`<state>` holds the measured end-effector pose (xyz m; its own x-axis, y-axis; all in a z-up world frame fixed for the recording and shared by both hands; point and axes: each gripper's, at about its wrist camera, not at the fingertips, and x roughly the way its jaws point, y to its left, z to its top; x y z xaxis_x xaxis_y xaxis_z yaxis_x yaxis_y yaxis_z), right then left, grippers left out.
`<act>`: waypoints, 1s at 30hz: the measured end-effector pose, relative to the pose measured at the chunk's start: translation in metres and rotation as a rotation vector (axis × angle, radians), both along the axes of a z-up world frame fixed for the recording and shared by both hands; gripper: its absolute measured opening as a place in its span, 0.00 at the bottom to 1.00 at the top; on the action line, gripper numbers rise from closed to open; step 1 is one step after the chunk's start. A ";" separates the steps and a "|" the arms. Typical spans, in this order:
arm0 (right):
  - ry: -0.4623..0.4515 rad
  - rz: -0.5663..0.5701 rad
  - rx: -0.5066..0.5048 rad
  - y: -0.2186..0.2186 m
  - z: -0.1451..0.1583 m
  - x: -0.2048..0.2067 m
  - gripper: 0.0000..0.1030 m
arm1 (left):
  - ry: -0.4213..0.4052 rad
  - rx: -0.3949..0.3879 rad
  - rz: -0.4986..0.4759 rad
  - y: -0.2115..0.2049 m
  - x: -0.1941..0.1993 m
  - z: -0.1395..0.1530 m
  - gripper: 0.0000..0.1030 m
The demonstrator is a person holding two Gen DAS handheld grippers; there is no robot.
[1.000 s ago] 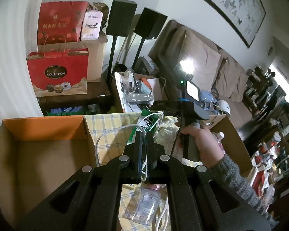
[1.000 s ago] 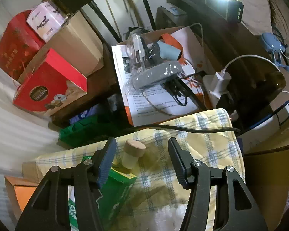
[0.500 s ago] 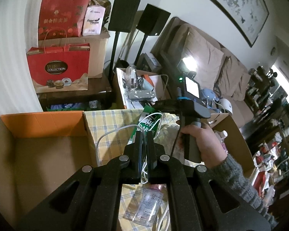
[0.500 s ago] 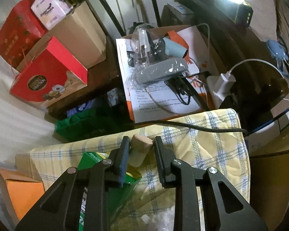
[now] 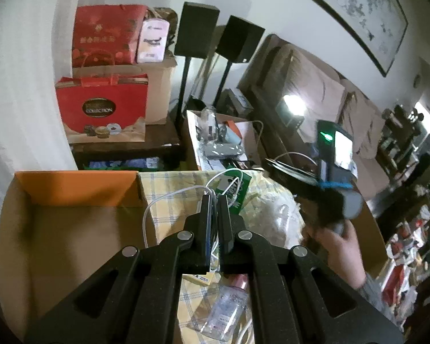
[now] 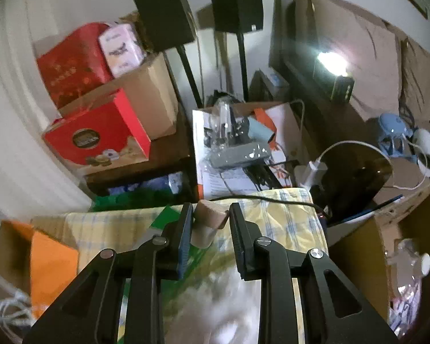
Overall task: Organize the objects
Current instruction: 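Carry the beige cap with the right gripper while the left gripper carries the earphones to the orange box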
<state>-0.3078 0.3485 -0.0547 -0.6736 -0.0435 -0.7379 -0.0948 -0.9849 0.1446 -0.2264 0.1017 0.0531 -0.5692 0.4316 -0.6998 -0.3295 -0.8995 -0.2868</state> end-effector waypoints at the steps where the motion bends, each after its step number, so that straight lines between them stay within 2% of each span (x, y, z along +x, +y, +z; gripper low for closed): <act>1: 0.011 0.003 0.012 -0.003 0.003 0.007 0.24 | 0.009 -0.008 0.008 0.000 0.002 0.000 0.03; 4: 0.037 0.018 0.036 -0.012 0.015 0.029 0.24 | 0.018 -0.026 0.021 0.002 0.006 -0.003 0.03; 11: 0.074 0.064 0.019 -0.030 0.033 0.074 0.24 | 0.018 -0.050 0.044 0.003 0.017 -0.010 0.03; 21: 0.133 0.074 0.033 -0.049 0.062 0.131 0.24 | 0.086 -0.111 0.092 -0.005 0.045 -0.003 0.03; 30: 0.216 0.090 0.092 -0.077 0.091 0.174 0.24 | 0.105 -0.110 0.125 -0.026 0.067 0.006 0.03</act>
<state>-0.1340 0.2714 0.0360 -0.8126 -0.0495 -0.5808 0.0171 -0.9980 0.0611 -0.1598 0.0753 0.0590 -0.6861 0.2770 -0.6727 -0.2359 -0.9594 -0.1545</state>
